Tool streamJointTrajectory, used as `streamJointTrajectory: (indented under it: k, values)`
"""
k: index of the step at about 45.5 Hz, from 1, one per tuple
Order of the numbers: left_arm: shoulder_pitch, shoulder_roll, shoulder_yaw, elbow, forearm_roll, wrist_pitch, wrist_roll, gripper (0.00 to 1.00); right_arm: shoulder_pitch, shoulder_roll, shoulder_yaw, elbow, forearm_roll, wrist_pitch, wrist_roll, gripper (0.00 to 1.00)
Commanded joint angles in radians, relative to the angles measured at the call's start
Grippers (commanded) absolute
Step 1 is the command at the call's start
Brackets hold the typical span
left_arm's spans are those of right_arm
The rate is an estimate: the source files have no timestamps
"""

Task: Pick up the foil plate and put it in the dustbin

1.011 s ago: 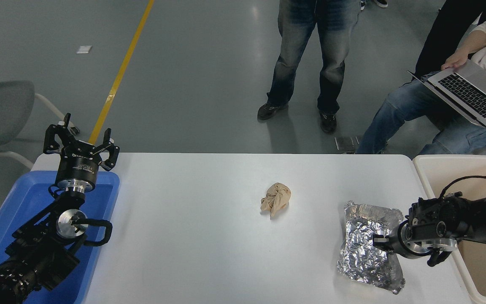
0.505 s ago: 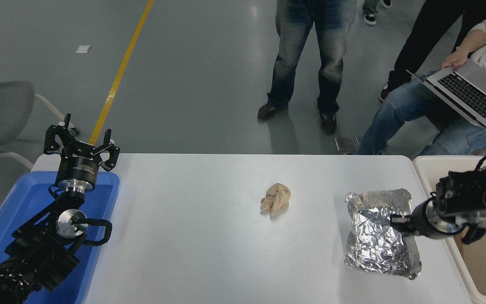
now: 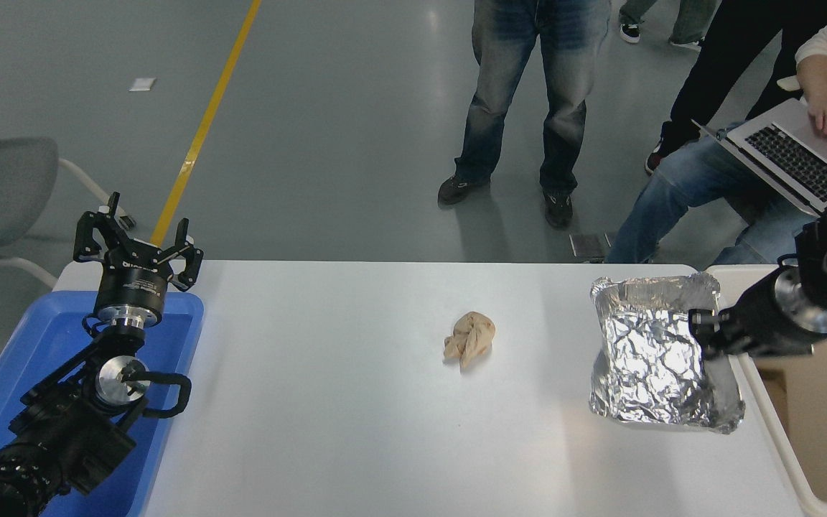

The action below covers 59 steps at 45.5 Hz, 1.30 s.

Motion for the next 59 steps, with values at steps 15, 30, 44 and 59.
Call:
streamJointTrajectory:
  k: [15,30,44,59]
  values:
    - [0.0,0.0,0.0,0.0,0.0,0.0,0.0,0.99,0.286,-0.013,-0.015,-0.003,0.064,0.246,0.0,0.0]
    - [0.001,0.0,0.0,0.0,0.0,0.0,0.0,0.99,0.266,-0.162,-0.111,-0.097,0.048,0.246,-0.001,0.0]
    - [0.0,0.0,0.0,0.0,0.0,0.0,0.0,0.99,-0.003,-0.354,-0.171,-0.368,0.062,0.025,0.0,0.0]
    - [0.001,-0.002,0.0,0.001,0.0,0.0,0.0,0.99,-0.7,-0.335,0.227,-0.684,0.062,-0.243,0.002,0.0]
